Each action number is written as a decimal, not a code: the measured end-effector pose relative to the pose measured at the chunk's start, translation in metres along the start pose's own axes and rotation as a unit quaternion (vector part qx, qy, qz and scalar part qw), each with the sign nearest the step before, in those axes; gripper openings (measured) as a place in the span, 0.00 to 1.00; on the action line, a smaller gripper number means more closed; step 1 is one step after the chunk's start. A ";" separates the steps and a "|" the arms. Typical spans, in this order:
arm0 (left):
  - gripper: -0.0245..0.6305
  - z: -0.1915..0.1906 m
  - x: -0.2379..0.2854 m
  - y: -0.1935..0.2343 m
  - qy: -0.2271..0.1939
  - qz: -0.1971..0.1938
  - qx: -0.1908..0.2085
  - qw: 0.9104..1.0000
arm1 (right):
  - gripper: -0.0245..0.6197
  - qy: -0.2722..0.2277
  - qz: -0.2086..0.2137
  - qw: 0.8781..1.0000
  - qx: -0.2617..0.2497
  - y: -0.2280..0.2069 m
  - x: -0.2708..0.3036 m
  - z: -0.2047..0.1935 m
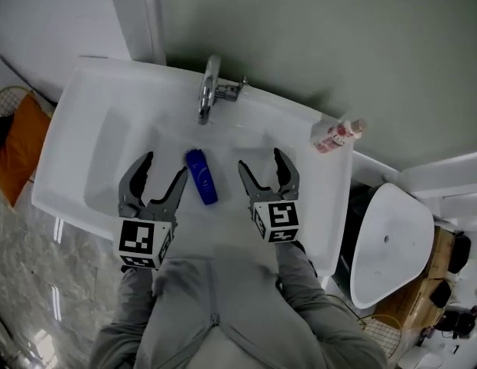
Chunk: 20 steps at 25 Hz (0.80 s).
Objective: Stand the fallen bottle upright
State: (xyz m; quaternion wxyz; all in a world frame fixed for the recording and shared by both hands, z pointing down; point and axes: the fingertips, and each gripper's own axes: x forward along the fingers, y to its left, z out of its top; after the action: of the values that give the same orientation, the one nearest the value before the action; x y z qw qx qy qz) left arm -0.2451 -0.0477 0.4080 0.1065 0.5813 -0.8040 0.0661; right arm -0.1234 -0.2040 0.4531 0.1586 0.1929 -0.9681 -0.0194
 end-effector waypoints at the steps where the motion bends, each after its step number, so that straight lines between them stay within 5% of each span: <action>1: 0.56 -0.002 -0.006 0.004 0.000 0.006 -0.003 1.000 | 0.57 0.017 0.018 1.000 0.003 0.013 0.008 -0.007; 15: 0.56 -0.023 -0.065 0.065 -0.003 0.091 -0.038 0.995 | 0.57 0.148 0.102 0.984 0.008 0.112 0.066 -0.071; 20: 0.56 -0.036 -0.081 0.085 0.004 0.114 -0.051 0.992 | 0.56 0.253 0.105 0.962 0.014 0.133 0.080 -0.118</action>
State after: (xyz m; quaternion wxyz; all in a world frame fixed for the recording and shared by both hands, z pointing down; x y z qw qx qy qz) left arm -0.2982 0.0627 0.4247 0.1311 0.4796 -0.8668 0.0387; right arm -0.2051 -0.1091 0.6023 0.3967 0.0911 -0.9114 0.0607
